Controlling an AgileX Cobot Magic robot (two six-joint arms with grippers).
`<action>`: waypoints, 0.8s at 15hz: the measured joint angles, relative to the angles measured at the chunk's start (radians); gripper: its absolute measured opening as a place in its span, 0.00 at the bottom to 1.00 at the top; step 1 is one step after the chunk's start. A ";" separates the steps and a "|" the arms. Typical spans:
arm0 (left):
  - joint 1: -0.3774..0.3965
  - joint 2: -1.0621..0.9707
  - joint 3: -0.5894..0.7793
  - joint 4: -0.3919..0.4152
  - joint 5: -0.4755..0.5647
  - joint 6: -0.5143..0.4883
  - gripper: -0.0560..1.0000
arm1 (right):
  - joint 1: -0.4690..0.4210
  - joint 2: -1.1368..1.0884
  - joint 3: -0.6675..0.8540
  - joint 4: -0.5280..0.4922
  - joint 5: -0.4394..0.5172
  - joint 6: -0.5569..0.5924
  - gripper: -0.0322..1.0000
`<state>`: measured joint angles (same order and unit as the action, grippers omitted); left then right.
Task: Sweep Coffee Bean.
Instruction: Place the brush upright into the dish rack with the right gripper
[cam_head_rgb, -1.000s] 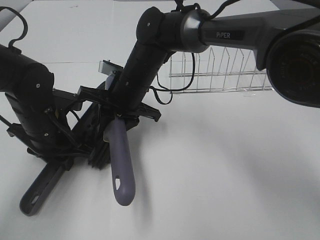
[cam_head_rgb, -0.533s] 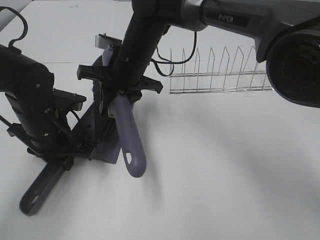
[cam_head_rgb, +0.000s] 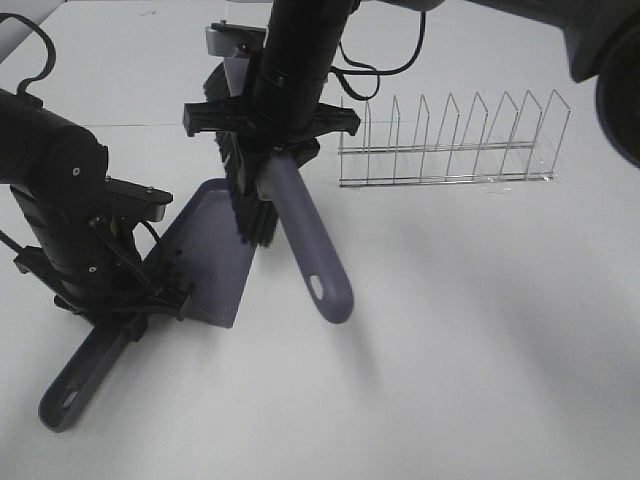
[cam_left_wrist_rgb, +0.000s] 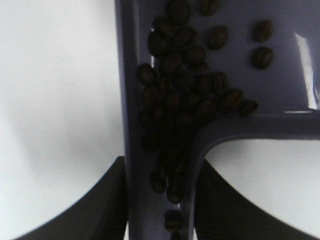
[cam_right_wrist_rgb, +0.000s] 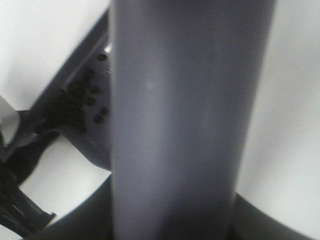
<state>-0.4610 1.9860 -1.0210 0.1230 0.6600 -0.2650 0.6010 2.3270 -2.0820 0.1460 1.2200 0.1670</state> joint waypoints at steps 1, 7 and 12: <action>0.000 0.000 0.000 0.000 0.000 0.000 0.36 | 0.000 -0.044 0.068 -0.064 0.000 -0.001 0.32; 0.000 0.000 0.000 -0.001 0.000 0.000 0.36 | -0.152 -0.293 0.568 -0.203 0.001 -0.003 0.32; 0.000 0.000 0.000 -0.005 0.001 0.001 0.36 | -0.353 -0.348 0.807 -0.212 0.001 -0.050 0.32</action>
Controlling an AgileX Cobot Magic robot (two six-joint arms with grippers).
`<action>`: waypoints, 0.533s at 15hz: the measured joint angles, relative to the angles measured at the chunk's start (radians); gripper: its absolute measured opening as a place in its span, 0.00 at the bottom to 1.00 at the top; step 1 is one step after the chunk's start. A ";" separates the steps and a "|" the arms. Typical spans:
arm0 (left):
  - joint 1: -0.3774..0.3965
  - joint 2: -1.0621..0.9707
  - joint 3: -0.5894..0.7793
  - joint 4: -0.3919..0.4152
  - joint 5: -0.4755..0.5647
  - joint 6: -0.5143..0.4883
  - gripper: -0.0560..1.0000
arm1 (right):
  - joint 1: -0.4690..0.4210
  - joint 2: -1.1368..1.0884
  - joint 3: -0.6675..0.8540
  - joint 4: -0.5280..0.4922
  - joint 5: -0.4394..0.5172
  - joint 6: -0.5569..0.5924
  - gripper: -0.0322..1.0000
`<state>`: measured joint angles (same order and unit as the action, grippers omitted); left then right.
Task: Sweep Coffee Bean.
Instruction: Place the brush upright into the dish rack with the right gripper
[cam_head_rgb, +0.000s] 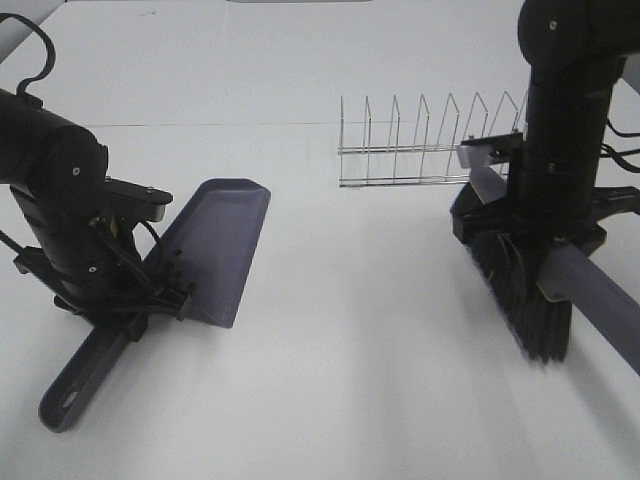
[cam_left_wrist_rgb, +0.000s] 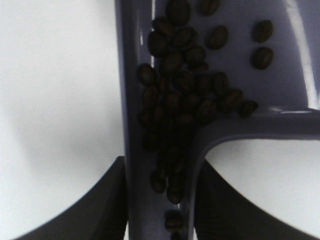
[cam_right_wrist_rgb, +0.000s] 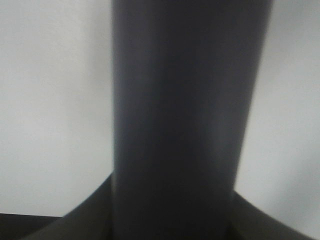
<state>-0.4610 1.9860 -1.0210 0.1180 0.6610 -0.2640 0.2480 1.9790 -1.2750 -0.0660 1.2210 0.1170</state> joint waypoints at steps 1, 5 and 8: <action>0.000 0.000 0.000 -0.003 0.001 0.000 0.36 | -0.027 0.000 0.019 0.000 0.000 -0.007 0.32; 0.000 0.000 0.000 -0.012 0.003 0.000 0.36 | -0.063 0.001 0.023 -0.020 -0.003 -0.044 0.32; 0.000 0.000 0.000 -0.028 0.015 0.000 0.36 | -0.088 0.062 -0.032 -0.019 -0.003 -0.056 0.32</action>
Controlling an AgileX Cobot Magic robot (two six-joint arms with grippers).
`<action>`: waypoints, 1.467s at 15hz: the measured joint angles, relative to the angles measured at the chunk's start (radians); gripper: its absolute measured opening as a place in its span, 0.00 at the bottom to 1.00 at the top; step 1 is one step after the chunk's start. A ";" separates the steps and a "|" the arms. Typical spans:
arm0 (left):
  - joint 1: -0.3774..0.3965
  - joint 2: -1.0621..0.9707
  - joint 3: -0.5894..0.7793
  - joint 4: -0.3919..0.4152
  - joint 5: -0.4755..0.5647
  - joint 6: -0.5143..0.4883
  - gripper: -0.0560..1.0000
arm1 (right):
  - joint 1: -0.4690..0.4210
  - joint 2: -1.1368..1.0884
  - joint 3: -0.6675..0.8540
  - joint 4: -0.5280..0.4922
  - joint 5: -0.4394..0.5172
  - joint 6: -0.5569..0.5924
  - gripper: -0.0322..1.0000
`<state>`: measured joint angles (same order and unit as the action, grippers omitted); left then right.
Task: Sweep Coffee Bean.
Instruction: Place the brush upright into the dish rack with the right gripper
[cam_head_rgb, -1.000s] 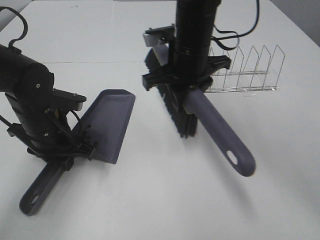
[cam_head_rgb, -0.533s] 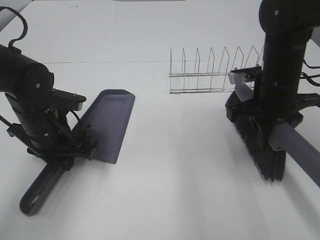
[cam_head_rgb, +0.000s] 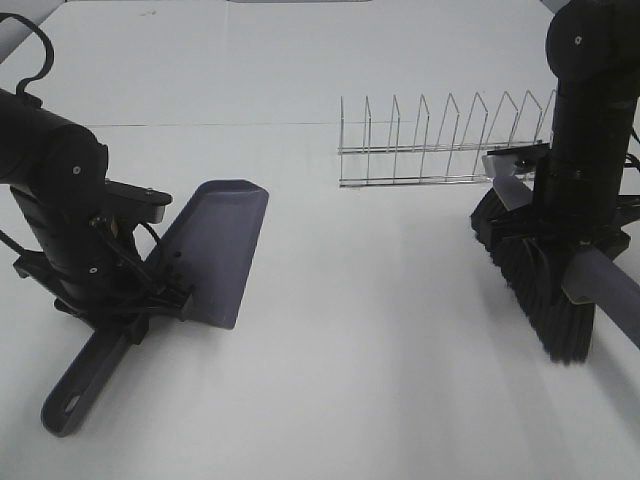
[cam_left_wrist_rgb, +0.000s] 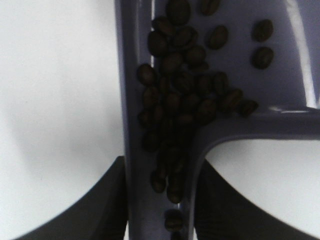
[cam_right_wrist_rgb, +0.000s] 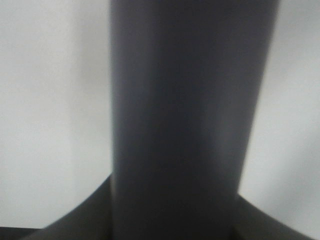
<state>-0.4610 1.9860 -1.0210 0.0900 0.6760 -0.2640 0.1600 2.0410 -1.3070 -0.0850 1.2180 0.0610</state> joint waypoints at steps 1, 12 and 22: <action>0.000 0.000 0.000 -0.004 0.002 0.000 0.36 | -0.011 0.029 -0.047 -0.001 0.000 0.000 0.32; 0.000 0.001 -0.005 -0.008 0.024 0.000 0.36 | -0.090 0.270 -0.460 0.020 0.026 -0.061 0.32; 0.000 0.001 -0.005 -0.009 0.027 0.000 0.36 | -0.096 0.446 -0.816 0.027 0.046 -0.079 0.32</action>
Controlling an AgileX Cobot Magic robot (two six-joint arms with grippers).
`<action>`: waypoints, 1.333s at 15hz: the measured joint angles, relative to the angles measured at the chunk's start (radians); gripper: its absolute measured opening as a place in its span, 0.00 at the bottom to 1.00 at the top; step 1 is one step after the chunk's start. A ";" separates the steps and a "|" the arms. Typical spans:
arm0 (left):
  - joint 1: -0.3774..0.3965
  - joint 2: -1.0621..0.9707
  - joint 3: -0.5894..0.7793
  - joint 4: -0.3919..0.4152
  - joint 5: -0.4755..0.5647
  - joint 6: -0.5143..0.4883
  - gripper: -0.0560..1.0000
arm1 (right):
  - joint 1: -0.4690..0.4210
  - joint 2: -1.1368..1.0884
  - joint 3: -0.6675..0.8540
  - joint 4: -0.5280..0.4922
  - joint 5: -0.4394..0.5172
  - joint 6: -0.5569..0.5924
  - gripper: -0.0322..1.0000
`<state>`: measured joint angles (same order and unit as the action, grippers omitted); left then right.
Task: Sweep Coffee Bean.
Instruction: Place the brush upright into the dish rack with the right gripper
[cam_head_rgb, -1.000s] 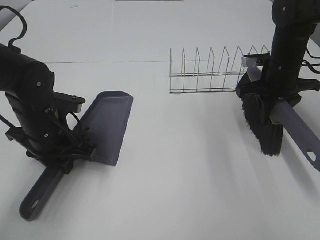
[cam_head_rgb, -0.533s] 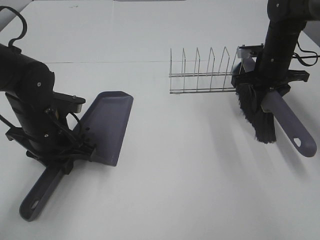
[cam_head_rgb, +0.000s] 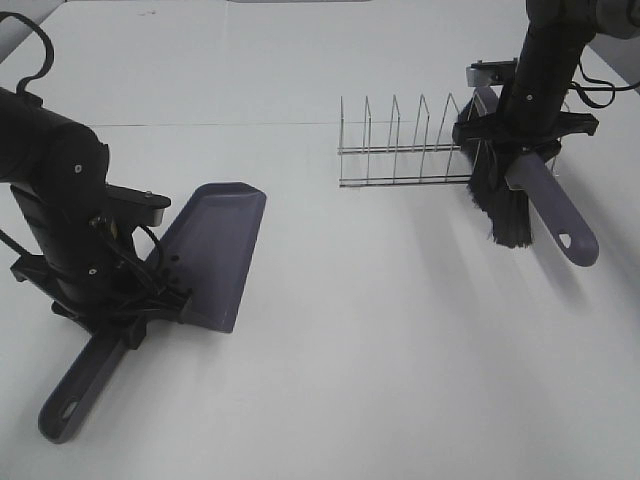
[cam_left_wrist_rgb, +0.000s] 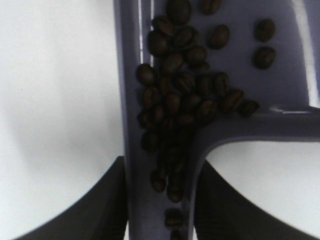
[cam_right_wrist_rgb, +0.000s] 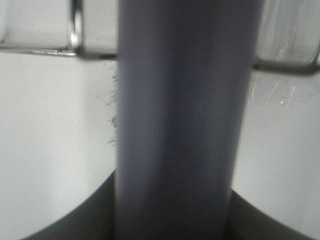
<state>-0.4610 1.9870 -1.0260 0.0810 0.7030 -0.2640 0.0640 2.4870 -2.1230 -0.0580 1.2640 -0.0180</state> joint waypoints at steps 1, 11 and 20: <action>0.000 0.000 0.000 0.000 0.000 0.000 0.36 | 0.000 0.010 -0.023 0.000 -0.001 0.000 0.32; 0.000 0.000 0.000 0.000 0.002 0.000 0.36 | -0.010 0.016 -0.042 0.088 -0.024 -0.004 0.46; 0.000 0.000 0.000 0.000 0.014 0.000 0.36 | -0.010 -0.104 -0.042 0.099 -0.039 -0.003 0.65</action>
<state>-0.4610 1.9870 -1.0260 0.0810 0.7170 -0.2640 0.0540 2.3830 -2.1650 0.0410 1.2250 -0.0210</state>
